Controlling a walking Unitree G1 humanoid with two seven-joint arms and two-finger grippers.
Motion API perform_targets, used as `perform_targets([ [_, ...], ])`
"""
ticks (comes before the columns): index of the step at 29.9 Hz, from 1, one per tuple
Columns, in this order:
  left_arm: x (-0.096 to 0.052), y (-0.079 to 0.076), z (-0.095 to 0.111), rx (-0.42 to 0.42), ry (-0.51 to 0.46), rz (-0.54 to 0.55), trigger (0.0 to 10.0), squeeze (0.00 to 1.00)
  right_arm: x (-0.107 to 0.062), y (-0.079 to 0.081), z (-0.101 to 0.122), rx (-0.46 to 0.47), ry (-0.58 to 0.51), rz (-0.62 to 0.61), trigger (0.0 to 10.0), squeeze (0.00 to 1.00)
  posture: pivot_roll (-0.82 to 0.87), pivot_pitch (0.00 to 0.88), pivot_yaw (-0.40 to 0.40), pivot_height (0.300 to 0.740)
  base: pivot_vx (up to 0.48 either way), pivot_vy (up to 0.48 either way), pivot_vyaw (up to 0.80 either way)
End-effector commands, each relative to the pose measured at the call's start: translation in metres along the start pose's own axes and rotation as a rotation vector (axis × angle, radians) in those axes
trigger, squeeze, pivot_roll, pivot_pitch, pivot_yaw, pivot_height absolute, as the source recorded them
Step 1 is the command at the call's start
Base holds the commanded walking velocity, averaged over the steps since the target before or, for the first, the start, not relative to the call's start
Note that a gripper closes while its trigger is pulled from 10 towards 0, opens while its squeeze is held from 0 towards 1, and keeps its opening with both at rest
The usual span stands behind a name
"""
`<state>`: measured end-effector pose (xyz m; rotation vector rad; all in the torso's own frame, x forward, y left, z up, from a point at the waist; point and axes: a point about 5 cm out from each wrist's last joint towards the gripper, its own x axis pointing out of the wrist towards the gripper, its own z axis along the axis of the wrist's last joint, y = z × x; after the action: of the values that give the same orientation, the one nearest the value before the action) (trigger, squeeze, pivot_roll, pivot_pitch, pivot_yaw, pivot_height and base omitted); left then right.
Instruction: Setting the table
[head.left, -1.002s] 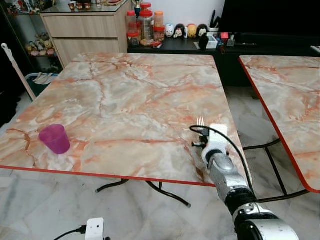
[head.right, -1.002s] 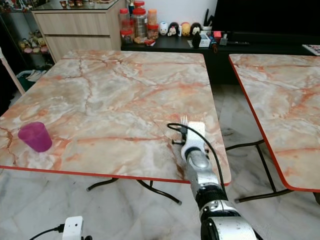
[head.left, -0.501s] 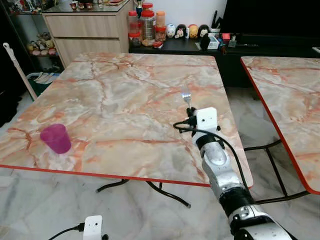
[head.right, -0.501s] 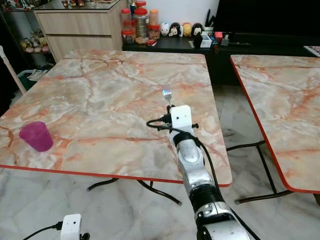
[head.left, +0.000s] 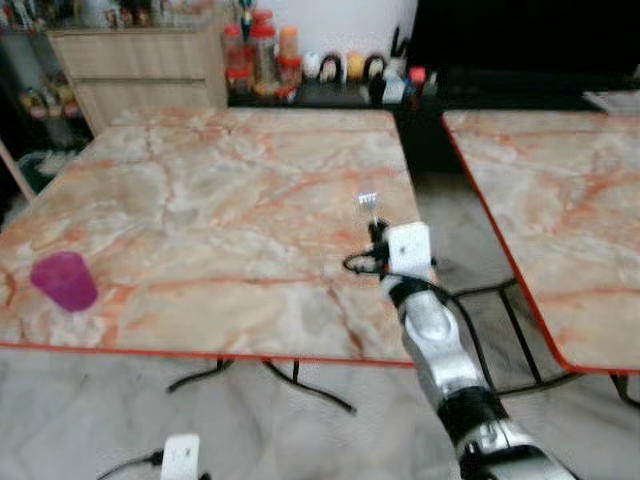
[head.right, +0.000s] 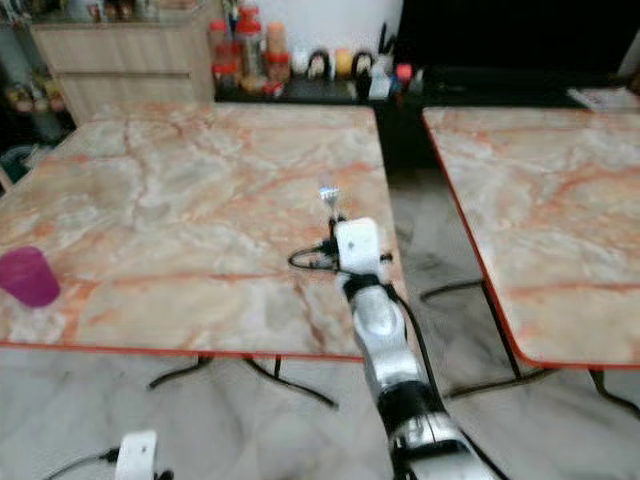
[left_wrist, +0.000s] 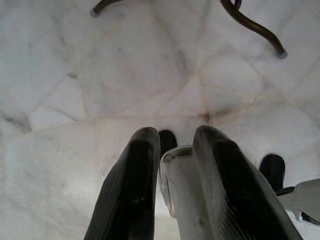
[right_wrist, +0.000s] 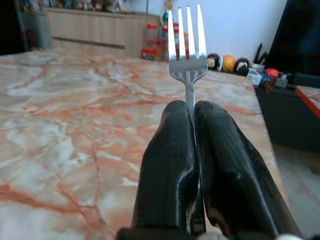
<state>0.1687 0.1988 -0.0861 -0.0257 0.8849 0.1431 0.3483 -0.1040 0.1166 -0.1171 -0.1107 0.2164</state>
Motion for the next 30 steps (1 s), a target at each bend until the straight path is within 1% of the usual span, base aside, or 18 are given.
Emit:
perform_targets([
  [1,-0.001,-0.006,-0.005,-0.001,0.020,-0.013,10.0,0.00,0.001,-0.007,0.004,-0.006,-0.018,-0.018,10.0,0.00,-0.04,0.000,0.003,0.732,0.000,-0.326,0.00],
  [6,0.000,-0.005,-0.004,-0.014,0.015,0.000,10.0,0.00,0.000,-0.008,0.003,0.001,-0.012,-0.025,10.0,0.00,-0.03,0.000,-0.001,0.732,0.000,-0.312,0.00],
  [12,-0.001,-0.003,-0.006,-0.021,0.021,0.011,10.0,0.00,-0.002,-0.011,-0.002,-0.004,0.007,-0.050,10.0,0.00,-0.03,0.000,0.001,0.732,0.000,0.000,0.00],
  [17,-0.002,-0.002,-0.008,-0.025,0.024,0.014,10.0,0.00,-0.003,-0.013,-0.006,0.014,0.027,-0.068,10.0,0.00,-0.03,0.000,0.001,0.732,0.000,0.000,0.00],
  [20,-0.002,-0.002,-0.008,-0.028,0.024,0.016,10.0,0.00,-0.004,-0.013,-0.012,0.033,0.057,-0.073,10.0,0.00,-0.03,0.000,0.003,0.732,0.000,0.000,0.00],
  [22,-0.002,-0.001,-0.008,-0.028,0.024,0.017,10.0,0.00,-0.008,-0.013,-0.020,0.038,0.090,-0.080,10.0,0.00,-0.03,0.000,0.003,0.732,0.000,0.000,0.00],
  [26,-0.002,-0.001,-0.008,-0.028,0.024,0.018,10.0,0.00,-0.008,-0.013,-0.022,0.041,0.097,-0.078,10.0,0.00,-0.03,0.000,0.003,0.732,0.000,0.000,0.00],
  [28,-0.002,-0.001,-0.007,-0.032,0.024,0.019,10.0,0.00,-0.014,-0.014,-0.034,0.015,0.154,-0.108,10.0,0.00,-0.02,0.000,0.002,0.732,0.000,0.000,0.00],
  [29,-0.002,-0.001,-0.007,-0.035,0.023,0.020,10.0,0.00,-0.020,-0.017,-0.044,-0.008,0.192,-0.147,10.0,0.00,-0.02,0.000,0.002,0.732,0.000,0.000,0.00],
  [30,-0.002,-0.001,-0.007,-0.035,0.023,0.020,10.0,0.00,-0.020,-0.017,-0.044,-0.008,0.192,-0.147,10.0,0.00,-0.02,0.000,0.002,0.732,0.000,0.000,0.00],
])
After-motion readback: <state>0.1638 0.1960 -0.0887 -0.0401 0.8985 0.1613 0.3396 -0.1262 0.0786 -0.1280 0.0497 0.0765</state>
